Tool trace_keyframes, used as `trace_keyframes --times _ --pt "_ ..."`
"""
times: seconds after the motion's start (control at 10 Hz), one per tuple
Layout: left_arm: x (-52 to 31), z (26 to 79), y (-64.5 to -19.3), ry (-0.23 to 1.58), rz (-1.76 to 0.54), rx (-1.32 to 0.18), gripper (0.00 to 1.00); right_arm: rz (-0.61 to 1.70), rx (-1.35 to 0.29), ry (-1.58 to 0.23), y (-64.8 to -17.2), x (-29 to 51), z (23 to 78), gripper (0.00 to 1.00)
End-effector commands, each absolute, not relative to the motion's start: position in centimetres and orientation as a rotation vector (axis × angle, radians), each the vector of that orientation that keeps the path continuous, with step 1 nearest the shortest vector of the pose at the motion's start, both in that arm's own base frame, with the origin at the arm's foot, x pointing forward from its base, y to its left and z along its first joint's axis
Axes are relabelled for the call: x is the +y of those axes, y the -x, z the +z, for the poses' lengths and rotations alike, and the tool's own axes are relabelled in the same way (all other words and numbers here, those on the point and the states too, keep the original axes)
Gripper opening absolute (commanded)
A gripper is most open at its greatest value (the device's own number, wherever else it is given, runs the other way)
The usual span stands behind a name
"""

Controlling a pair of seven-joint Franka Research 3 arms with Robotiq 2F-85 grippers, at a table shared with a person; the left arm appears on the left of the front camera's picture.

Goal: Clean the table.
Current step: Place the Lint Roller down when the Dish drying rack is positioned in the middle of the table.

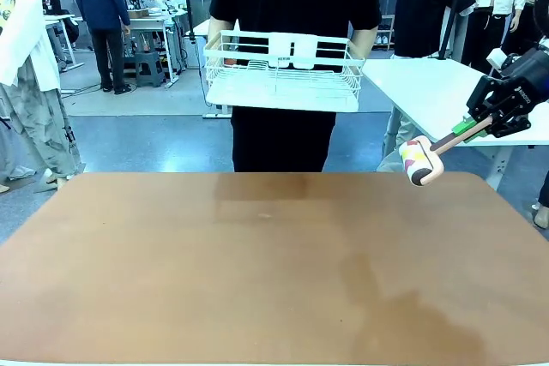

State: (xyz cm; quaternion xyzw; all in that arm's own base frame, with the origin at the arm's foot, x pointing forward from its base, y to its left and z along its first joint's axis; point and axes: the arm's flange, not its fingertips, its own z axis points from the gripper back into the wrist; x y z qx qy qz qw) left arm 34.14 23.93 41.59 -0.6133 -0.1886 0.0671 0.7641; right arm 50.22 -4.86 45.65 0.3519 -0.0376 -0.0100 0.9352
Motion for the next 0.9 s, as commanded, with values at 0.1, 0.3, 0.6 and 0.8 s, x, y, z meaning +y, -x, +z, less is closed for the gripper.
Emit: trace_keyframes --times 0.1,0.3,0.6,0.8 --pt "24.01 41.66 -33.88 1.342 0.143 -0.418 1.0 -0.032 -0.074 -0.721 -50.21 -4.74 45.82 0.21" --pt "24.01 41.66 -33.88 1.342 0.143 -0.418 1.0 -0.032 -0.074 -0.721 -50.21 -4.74 45.82 0.21" --pt "24.01 41.66 -33.88 1.342 0.143 -0.418 1.0 -0.032 -0.074 -0.721 -50.21 -4.74 45.82 0.21" --pt "24.01 41.66 -33.88 1.342 0.143 -0.418 1.0 -0.032 -0.074 -0.721 -50.21 -4.74 45.82 0.21"
